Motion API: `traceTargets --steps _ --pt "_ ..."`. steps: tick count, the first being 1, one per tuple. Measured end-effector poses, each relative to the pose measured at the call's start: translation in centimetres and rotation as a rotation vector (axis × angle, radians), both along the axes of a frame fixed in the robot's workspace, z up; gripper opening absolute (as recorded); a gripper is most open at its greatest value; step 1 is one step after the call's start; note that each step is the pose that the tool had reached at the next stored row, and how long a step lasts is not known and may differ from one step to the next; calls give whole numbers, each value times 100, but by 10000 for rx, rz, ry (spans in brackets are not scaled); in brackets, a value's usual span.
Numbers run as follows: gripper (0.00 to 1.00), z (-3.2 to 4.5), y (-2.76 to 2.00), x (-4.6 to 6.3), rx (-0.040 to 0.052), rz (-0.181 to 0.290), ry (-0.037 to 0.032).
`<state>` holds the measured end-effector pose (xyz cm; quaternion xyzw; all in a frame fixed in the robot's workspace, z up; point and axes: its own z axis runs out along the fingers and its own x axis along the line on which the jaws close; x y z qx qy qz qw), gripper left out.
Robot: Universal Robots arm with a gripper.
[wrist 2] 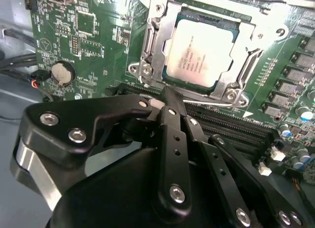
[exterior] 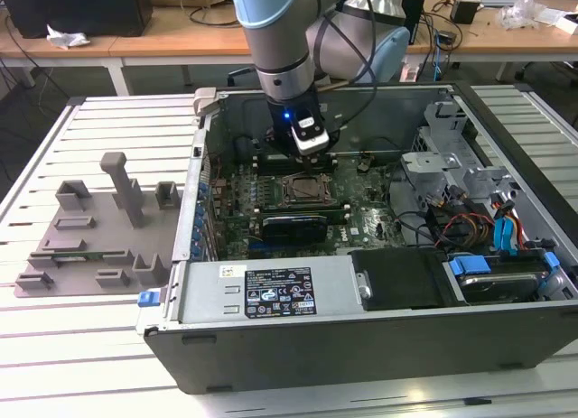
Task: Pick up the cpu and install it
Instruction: 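Install the first cpu locking lever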
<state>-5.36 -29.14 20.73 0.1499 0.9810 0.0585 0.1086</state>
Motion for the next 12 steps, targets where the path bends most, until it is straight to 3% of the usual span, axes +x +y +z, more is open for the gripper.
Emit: traceTargets --steps 4,12 --pt "11 -1 19 -27 86 -19 -4" --pt "11 -41 26 -72 91 -31 -58"
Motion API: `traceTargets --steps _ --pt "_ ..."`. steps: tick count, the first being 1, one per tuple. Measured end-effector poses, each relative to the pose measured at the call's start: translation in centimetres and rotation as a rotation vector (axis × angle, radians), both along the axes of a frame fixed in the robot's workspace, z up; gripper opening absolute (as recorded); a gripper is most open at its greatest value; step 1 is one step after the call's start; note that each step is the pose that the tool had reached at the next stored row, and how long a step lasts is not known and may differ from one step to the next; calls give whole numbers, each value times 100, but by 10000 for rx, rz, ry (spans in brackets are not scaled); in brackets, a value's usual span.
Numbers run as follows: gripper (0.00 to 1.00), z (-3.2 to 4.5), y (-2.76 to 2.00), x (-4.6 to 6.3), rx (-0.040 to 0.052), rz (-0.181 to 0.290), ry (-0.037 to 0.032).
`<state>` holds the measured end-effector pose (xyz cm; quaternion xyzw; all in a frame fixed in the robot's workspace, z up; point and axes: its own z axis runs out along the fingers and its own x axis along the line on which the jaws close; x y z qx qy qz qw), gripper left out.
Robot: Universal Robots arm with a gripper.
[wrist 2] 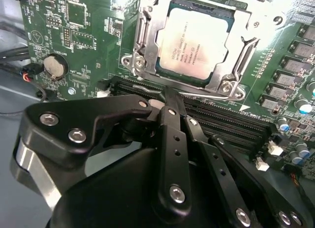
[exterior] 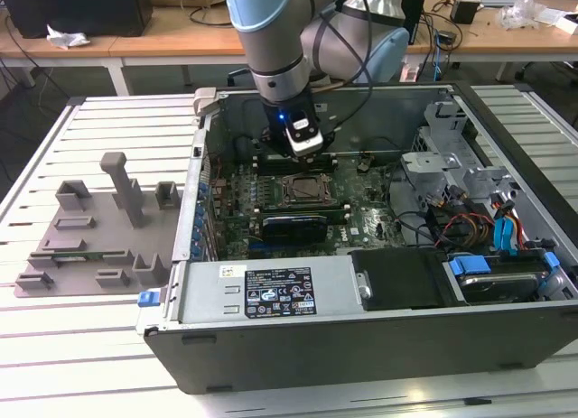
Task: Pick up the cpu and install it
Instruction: 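Install the first cpu locking lever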
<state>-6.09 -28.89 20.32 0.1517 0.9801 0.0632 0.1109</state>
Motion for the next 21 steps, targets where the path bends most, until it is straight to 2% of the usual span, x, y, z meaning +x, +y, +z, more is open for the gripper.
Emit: traceTargets --steps 6,12,17,18,21 --pt "11 -23 15 -6 10 -2 -30" --pt "11 -77 10 -7 -25 -4 -92" --pt "11 -93 3 -7 -39 -2 -109" --pt "11 -90 3 -7 -38 -3 -111" --pt "11 8 4 -7 -36 -3 -111"
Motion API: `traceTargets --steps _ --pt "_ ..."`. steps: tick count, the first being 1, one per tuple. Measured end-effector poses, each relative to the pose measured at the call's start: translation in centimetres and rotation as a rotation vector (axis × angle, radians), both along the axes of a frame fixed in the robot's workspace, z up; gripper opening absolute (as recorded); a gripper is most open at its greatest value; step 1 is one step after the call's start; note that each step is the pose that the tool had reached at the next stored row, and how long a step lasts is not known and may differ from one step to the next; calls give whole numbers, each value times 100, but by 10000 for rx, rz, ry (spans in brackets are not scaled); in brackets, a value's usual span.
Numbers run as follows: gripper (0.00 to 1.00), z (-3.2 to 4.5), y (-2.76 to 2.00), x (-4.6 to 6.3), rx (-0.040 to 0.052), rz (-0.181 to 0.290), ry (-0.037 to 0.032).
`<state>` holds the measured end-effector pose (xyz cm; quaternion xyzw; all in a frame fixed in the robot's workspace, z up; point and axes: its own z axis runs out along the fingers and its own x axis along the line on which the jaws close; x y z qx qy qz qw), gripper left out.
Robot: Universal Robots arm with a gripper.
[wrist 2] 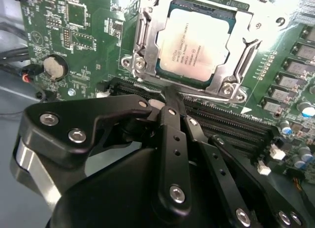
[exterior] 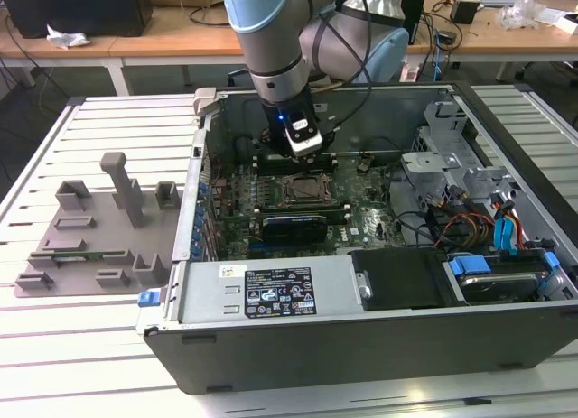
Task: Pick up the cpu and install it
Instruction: 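Install the first cpu locking lever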
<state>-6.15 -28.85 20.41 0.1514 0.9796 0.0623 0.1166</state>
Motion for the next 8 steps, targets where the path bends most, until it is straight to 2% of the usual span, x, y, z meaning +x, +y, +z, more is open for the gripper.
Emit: traceTargets --steps 2,4,8 --pt "11 22 0 0 -2 -4 0" --pt "11 22 4 -2 30 -18 -39" --pt "11 22 6 -5 31 -31 -107"
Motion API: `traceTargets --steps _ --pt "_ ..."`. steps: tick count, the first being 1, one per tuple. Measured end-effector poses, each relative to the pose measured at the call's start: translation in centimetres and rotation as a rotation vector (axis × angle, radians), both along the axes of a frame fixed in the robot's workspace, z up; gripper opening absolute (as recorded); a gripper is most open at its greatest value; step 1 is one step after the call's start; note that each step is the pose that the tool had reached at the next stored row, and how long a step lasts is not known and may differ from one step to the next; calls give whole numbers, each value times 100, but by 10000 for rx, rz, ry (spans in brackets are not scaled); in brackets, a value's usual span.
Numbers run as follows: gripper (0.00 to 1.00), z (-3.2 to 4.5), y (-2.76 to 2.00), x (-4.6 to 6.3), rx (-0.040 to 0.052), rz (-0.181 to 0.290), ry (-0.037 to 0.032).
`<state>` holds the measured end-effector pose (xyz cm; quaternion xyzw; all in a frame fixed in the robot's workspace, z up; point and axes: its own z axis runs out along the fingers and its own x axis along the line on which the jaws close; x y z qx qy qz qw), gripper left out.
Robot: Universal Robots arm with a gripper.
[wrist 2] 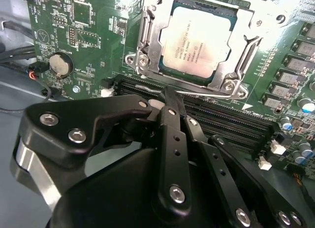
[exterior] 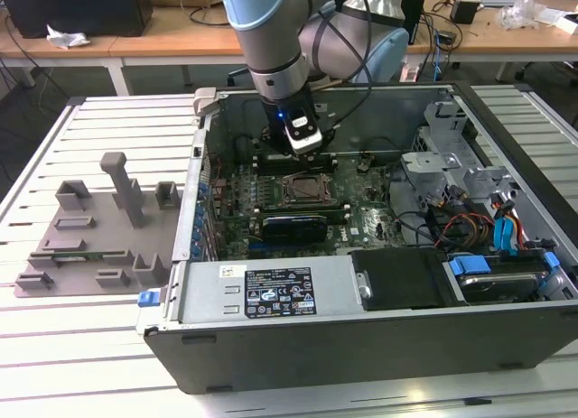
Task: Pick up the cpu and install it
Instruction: 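Install the first cpu locking lever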
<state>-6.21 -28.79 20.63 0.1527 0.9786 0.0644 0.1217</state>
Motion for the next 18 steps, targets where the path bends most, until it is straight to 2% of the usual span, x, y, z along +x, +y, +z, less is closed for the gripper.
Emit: traceTargets --steps 9,18 --pt "11 -11 15 -30 13 -5 -161" --pt "11 -24 3 -32 -2 -3 -173"
